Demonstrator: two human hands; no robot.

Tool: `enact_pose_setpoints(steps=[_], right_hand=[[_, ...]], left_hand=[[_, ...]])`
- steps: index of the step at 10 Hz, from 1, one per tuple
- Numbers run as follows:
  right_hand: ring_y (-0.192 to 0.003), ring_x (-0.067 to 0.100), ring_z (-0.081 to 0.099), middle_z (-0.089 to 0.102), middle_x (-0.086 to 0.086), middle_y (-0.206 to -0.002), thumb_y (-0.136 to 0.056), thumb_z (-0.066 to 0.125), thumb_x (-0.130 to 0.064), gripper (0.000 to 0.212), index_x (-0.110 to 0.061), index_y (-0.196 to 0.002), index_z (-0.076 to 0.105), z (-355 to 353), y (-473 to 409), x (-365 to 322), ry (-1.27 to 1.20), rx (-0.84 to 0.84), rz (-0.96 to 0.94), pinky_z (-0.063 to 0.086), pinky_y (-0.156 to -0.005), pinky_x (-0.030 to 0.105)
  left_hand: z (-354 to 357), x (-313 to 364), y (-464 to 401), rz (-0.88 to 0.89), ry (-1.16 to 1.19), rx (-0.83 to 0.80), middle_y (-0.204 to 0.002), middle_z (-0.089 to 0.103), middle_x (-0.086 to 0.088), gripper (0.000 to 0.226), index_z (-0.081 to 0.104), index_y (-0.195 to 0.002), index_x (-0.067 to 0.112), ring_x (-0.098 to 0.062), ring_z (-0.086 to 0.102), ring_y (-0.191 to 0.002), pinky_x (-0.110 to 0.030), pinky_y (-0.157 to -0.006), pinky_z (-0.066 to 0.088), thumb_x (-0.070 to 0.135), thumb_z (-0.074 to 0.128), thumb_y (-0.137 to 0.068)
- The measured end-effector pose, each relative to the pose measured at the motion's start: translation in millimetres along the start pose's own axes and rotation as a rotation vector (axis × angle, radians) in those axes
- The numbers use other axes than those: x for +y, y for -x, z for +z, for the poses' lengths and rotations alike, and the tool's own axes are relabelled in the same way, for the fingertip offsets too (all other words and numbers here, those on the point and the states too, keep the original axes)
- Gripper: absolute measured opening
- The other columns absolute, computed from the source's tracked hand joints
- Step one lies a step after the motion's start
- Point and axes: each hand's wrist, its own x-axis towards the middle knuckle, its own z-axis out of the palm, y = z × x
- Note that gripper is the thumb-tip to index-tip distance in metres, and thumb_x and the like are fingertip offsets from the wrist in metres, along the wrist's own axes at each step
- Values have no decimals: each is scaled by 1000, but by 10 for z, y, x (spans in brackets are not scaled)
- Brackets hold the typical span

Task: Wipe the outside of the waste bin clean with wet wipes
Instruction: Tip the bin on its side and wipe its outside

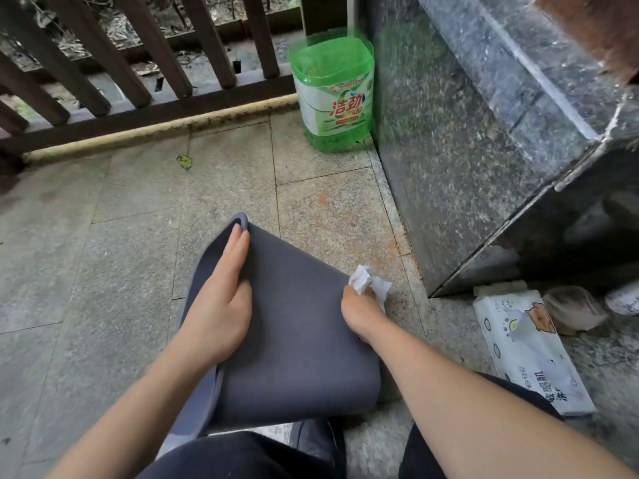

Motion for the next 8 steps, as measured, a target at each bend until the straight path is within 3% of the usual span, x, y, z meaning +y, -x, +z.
enact_pose_setpoints(steps=[1, 2, 3, 4, 5, 6, 7, 8], right_hand=[[-133, 42, 44, 46, 29, -143, -108, 19, -19, 47, 6, -139, 43, -248, 91, -88, 39, -110, -21, 35, -107, 42], [-125, 42, 50, 52, 29, -134, -107, 18, -16, 44, 6, -133, 46, -318, 106, -178, -2, -52, -49, 38, -92, 38], [-107, 37, 56, 57, 23, -116, -107, 20, -24, 44, -2, -127, 52, -296, 208, -240, -32, -63, -97, 35, -81, 35], [-84, 23, 55, 58, 7, -96, -103, 22, -39, 42, -14, -109, 56, -301, 290, -259, -147, -56, -58, 41, -77, 35], [-108, 30, 57, 59, 11, -115, -102, 22, -40, 55, -6, -128, 56, -357, 285, -277, -200, 11, -111, 43, -91, 39], [-118, 34, 55, 59, 15, -128, -101, 24, -39, 55, -7, -135, 54, -401, 314, -298, -253, 116, -176, 42, -99, 41], [-112, 30, 54, 60, 10, -118, -99, 27, -34, 49, -10, -134, 53, -402, 376, -304, -349, 193, -329, 37, -89, 33], [-97, 22, 53, 60, 0, -100, -93, 27, -34, 39, -16, -115, 53, -464, 420, -331, -391, 338, -499, 31, -80, 25]], left_hand=[[7, 16, -222, 33, -127, 5, -166, 7, 9, 71, 17, -159, 16, 11, 2, -146, 6, -104, -1, -9, 37, -96], [-1, 66, -481, 59, -233, 1, -167, 10, 1, 70, 20, -158, 11, 4, 6, -144, 8, -101, -4, -11, 36, -93], [-2, 176, -643, 138, -271, -46, -167, 15, -1, 73, 27, -156, 10, 3, 8, -143, 6, -104, -3, -17, 33, -89], [23, 238, -612, 250, -297, -74, -166, 17, 0, 74, 31, -155, 10, -1, 10, -148, 2, -109, 0, -20, 33, -87], [42, 274, -470, 351, -266, -25, -165, 21, -1, 76, 36, -153, 8, 0, 9, -150, -4, -113, 5, -25, 35, -85], [76, 347, -349, 502, -283, 21, -164, 26, -5, 78, 39, -150, 3, -11, 13, -153, -15, -120, 11, -31, 37, -80], [95, 450, -282, 619, -282, 112, -162, 30, -12, 73, 41, -147, -2, -24, 18, -154, -25, -122, 17, -32, 36, -80], [96, 536, -221, 750, -297, 204, -158, 32, -23, 56, 42, -143, -10, -35, 20, -152, -38, -123, 20, -21, 32, -89]])
